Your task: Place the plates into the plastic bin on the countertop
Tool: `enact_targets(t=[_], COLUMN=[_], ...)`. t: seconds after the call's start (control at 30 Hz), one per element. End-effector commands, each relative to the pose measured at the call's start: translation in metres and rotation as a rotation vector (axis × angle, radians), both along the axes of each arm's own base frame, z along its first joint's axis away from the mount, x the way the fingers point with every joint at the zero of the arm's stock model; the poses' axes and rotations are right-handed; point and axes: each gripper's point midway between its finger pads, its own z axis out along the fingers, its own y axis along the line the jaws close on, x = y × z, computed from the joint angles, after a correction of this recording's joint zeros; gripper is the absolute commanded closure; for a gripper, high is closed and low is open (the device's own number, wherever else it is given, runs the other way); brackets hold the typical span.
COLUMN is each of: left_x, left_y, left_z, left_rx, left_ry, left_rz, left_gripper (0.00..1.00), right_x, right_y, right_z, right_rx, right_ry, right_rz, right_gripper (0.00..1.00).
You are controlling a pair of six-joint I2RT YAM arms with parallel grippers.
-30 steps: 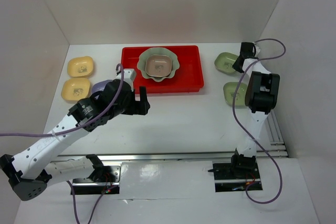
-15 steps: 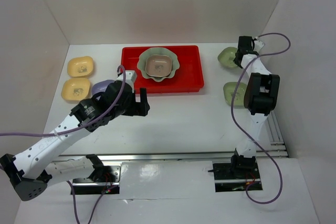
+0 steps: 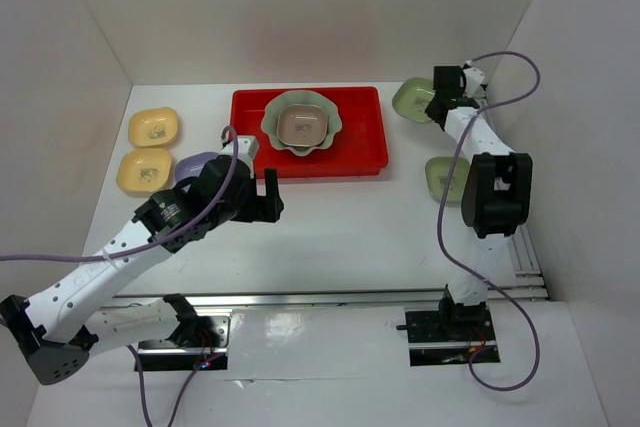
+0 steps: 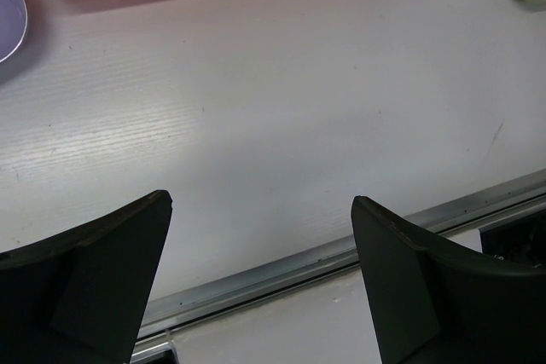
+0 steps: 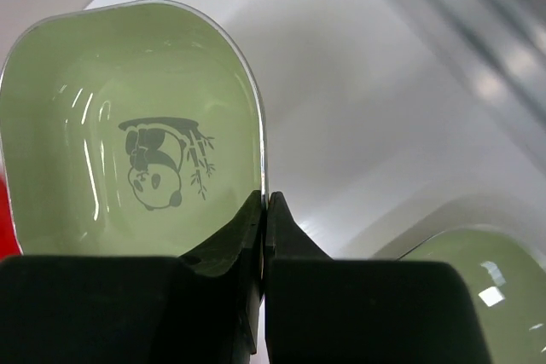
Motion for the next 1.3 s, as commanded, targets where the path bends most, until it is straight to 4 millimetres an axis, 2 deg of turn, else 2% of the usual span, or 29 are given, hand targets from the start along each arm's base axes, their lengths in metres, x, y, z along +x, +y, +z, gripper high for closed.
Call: enact_targets(t=[0.0,0.03,0.1,0.13,0.17,0.2,0.27,0.3,0.33,0.37,0.4,0.47,0.53,0.57,0.6,0.63,0.67,0.7,0.73,0.8,0.83,0.87,0.93,1.0,1.03,1.1,1.13,1.17,1.27], left_x=[0.004,0.004,0.004,0.003,0.004,0.003,0.002,0.003,0.003,0.002,0.002,0.004,0.004,0.004,0.003,0.002,0.002,0.002,0.002,0.002,0.004,0.003,0.002,0.003,0.001,0.002,0.001,0.0,0.002], left_y=[0.001,0.001,0.0,0.0,0.0,0.0,0.001,0.0,0.0,-0.001,-0.001,0.001,0.002,0.002,0.003,0.004,0.004,0.005,0.005,0.005,0.006,0.004,0.004,0.007,0.006,0.005,0.006,0.005,0.007], left_z=[0.004,0.004,0.001,-0.003,0.002,-0.002,0.0,0.002,0.002,0.002,0.002,0.002,0.002,0.002,0.005,0.004,0.004,0.004,0.004,0.004,0.006,0.006,0.008,0.004,0.006,0.008,0.01,0.01,0.01], left_rx=[-0.001,-0.001,-0.004,0.002,-0.013,-0.006,-0.013,-0.019,-0.019,-0.023,-0.023,-0.023,-0.034,-0.034,-0.043,-0.043,-0.043,-0.036,-0.036,-0.036,-0.042,-0.046,-0.056,-0.05,-0.06,-0.066,-0.073,-0.077,-0.076], left_ry=[-0.029,-0.029,-0.024,-0.018,-0.034,-0.027,-0.033,-0.04,-0.04,-0.036,-0.036,-0.036,-0.04,-0.04,-0.049,-0.049,-0.049,-0.052,-0.052,-0.052,-0.059,-0.056,-0.059,-0.052,-0.055,-0.062,-0.069,-0.065,-0.066], left_rz=[0.0,0.0,-0.007,-0.007,-0.007,-0.007,-0.007,-0.007,-0.007,-0.014,-0.014,-0.005,-0.002,-0.002,-0.002,-0.002,-0.002,-0.008,-0.008,-0.008,0.001,-0.006,-0.013,-0.004,-0.011,-0.011,-0.011,-0.019,-0.01], left_gripper=[0.0,0.0,0.0,0.0,0.0,0.0,0.0,0.0,0.0,0.0,0.0,0.0,0.0,0.0,0.0,0.0,0.0,0.0,0.0,0.0,0.0,0.0,0.0,0.0,0.0,0.0,0.0,0.0,0.0], right_x=[0.008,0.01,0.009,0.009,0.01,0.012,0.014,0.018,0.02,0.022,0.025,0.028,0.03,0.031,0.033,0.033,0.032,0.035,0.034,0.034,0.032,0.035,0.035,0.034,0.036,0.035,0.035,0.035,0.033], right_y=[0.07,0.093,0.117,0.138,0.145,0.152,0.175,0.186,0.207,0.218,0.239,0.26,0.278,0.288,0.289,0.298,0.308,0.309,0.318,0.324,0.331,0.332,0.339,0.344,0.343,0.349,0.35,0.35,0.353], right_z=[0.099,0.107,0.122,0.135,0.136,0.128,0.133,0.118,0.113,0.115,0.095,0.088,0.063,0.062,0.057,0.042,0.038,0.036,0.027,0.025,0.031,0.023,0.025,0.015,0.018,0.011,0.011,0.011,0.011], right_rx=[-0.007,-0.02,-0.029,-0.039,-0.052,-0.062,-0.066,-0.068,-0.049,-0.052,-0.046,-0.048,-0.029,-0.028,-0.028,-0.023,-0.017,-0.01,-0.011,-0.013,-0.015,-0.017,-0.008,-0.018,-0.022,-0.025,-0.025,-0.025,-0.031], right_ry=[-0.257,-0.274,-0.303,-0.325,-0.328,-0.305,-0.311,-0.277,-0.273,-0.27,-0.241,-0.234,-0.196,-0.199,-0.193,-0.165,-0.161,-0.158,-0.146,-0.147,-0.16,-0.15,-0.15,-0.126,-0.131,-0.117,-0.116,-0.116,-0.118], right_rz=[0.158,0.211,0.273,0.319,0.325,0.323,0.367,0.399,0.452,0.48,0.522,0.563,0.601,0.615,0.615,0.624,0.646,0.641,0.654,0.646,0.652,0.652,0.656,0.657,0.65,0.659,0.659,0.659,0.658], right_gripper=[1.0,1.0,1.0,1.0,1.0,1.0,1.0,1.0,1.0,1.0,1.0,1.0,1.0,1.0,1.0,1.0,1.0,1.0,1.0,1.0,1.0,1.0,1.0,0.99,0.99,0.93,0.85,0.82,0.79])
